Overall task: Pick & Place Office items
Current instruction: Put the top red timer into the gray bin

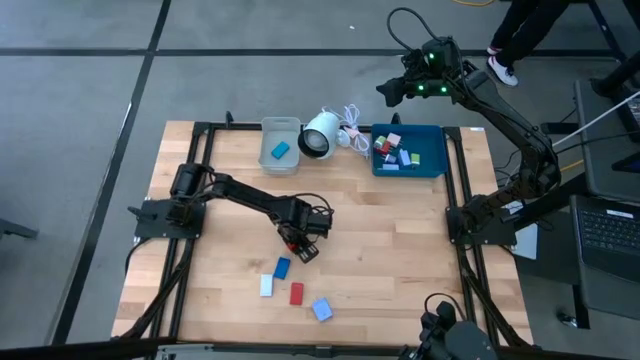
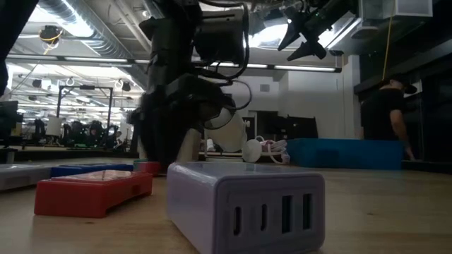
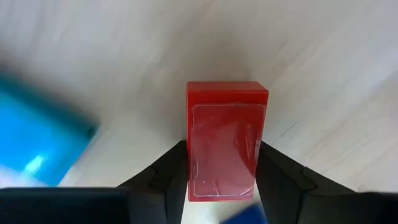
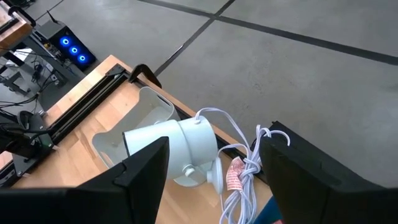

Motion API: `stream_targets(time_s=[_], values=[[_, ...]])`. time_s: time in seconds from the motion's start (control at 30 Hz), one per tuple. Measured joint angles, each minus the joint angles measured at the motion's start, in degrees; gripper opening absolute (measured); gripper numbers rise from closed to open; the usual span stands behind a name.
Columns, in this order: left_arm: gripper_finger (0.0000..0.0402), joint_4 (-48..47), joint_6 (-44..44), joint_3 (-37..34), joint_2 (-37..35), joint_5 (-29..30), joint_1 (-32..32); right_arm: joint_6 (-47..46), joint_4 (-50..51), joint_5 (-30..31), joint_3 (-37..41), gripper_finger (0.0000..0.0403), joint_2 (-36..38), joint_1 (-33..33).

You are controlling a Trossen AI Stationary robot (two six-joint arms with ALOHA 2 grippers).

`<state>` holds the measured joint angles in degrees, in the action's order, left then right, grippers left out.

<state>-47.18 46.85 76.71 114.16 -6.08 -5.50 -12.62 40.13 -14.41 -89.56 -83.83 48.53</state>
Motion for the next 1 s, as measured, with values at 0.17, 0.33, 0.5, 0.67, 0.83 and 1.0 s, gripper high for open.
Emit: stream_targets(time_s=[0.17,0.33,0.5,0.67,0.83,1.0], values=[[0.0148,2.55,-0.04,0.17,-7.30,1.60,2.84,0.02,0.00,-0.03,0.00,0.0256,0.00,0.00],[0.0148,2.93,0.22,0.30,-17.73,6.90,7.44,0.02,-0.01,-0.07,0.00,0.0256,0.00,0.00],[0.0148,-1.34,-3.71,0.34,-26.57,13.75,15.80,0.04,-0.03,-0.20,0.00,0.0256,0.00,0.00],[0.0148,-4.31,-10.63,0.34,-31.00,17.18,27.62,0.00,-0.12,-0.21,0.00,0.0255,0.00,0.00],[0.0148,-4.72,-18.96,0.32,-29.49,17.37,39.41,-0.23,-0.16,-0.22,0.00,0.0255,0.00,0.00],[0.0148,0.47,-26.51,0.30,-23.72,11.86,48.21,-0.25,-0.16,-0.22,0.00,0.0255,0.00,0.00]])
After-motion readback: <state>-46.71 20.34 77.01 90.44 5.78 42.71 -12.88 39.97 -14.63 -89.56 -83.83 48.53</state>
